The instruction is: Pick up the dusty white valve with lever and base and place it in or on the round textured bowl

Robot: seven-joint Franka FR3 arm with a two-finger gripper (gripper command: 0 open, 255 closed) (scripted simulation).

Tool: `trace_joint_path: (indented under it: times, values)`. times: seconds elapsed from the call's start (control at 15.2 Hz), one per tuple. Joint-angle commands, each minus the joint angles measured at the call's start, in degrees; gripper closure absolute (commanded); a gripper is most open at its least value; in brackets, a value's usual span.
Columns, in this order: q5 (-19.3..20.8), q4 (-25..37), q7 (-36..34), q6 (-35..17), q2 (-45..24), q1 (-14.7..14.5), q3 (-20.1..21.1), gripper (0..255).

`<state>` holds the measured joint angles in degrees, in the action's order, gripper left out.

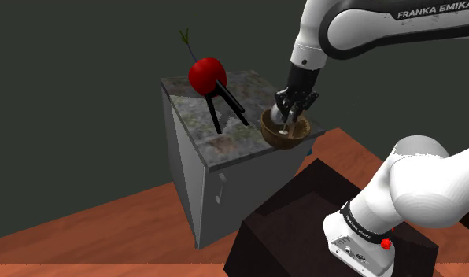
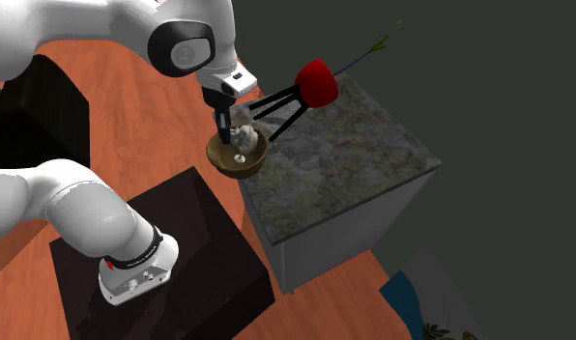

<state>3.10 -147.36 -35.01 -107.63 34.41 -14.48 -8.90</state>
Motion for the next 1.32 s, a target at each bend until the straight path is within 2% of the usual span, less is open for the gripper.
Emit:
trace_joint_path:
  times: [0.0,1.25]
  values:
    - [-0.1,1.3,0.0,1.7,0.3,0.0,0.1,255]
    - [-0.7,15.5,-0.3,16.5,1.0,-0.4,1.0,255]
